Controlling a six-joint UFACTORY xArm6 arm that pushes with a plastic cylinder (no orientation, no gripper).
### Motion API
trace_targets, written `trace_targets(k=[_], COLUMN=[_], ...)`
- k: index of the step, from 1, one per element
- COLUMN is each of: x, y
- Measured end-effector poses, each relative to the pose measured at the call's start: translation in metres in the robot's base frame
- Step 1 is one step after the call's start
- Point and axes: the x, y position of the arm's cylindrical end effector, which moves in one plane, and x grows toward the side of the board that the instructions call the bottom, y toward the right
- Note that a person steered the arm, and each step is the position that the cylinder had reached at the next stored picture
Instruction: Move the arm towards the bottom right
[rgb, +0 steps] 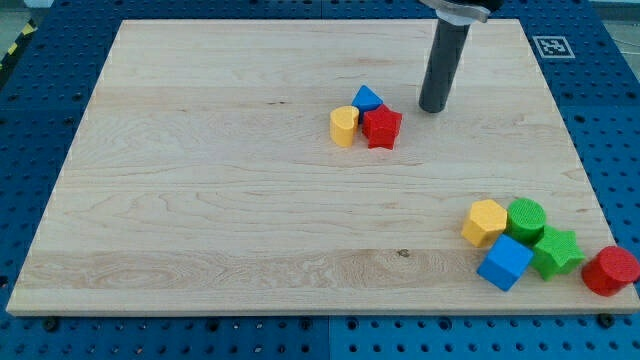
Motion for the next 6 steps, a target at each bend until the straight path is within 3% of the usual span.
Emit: trace_targets(k=[6], x=[0.065], y=[0.144])
